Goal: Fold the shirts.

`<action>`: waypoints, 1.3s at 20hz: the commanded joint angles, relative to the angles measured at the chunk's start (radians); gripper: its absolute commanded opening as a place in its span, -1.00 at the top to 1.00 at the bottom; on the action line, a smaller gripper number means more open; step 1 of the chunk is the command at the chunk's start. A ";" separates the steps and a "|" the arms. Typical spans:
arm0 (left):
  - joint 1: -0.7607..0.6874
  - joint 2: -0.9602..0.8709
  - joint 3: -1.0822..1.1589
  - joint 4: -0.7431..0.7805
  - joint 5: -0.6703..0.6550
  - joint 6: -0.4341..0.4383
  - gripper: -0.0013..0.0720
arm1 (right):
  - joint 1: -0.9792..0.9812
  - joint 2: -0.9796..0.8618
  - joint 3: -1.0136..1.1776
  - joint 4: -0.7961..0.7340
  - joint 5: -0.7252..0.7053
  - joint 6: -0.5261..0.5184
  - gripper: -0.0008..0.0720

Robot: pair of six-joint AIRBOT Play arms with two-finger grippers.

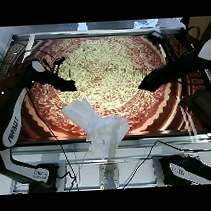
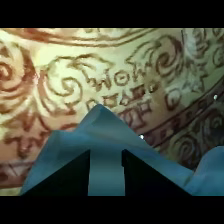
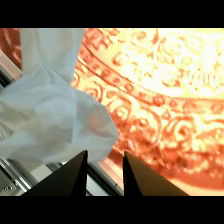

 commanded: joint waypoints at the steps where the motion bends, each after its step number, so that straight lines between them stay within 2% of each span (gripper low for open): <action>1: -0.001 0.000 0.001 -0.103 -0.032 0.038 0.33 | 0.001 0.001 -0.104 -0.075 0.112 0.043 0.24; 4: -0.003 0.000 0.001 -0.104 -0.040 0.038 0.33 | 0.006 0.001 -0.258 0.134 0.083 0.048 0.16; 5: -0.003 0.000 0.001 -0.102 -0.045 0.038 0.33 | 0.012 0.001 -0.312 0.173 0.073 0.048 -0.04; 6: -0.003 0.000 0.001 -0.101 -0.049 0.038 0.33 | 0.024 0.001 -0.358 0.178 0.062 0.047 -0.08; 8: -0.004 0.000 0.001 -0.098 -0.050 0.038 0.33 | 0.055 0.001 -0.449 0.180 0.013 0.026 -0.08; 13: -0.018 0.000 0.001 -0.096 -0.047 0.038 0.33 | 0.177 0.001 -0.589 0.292 -0.227 -0.045 -0.08; 19: -0.037 -0.001 0.001 -0.094 -0.047 0.038 0.33 | 0.315 -0.021 -0.615 0.216 -0.575 -0.052 -0.07; 26: -0.045 -0.001 0.001 -0.093 -0.047 0.038 0.34 | 0.314 -0.146 -0.615 0.192 -0.552 -0.053 -0.07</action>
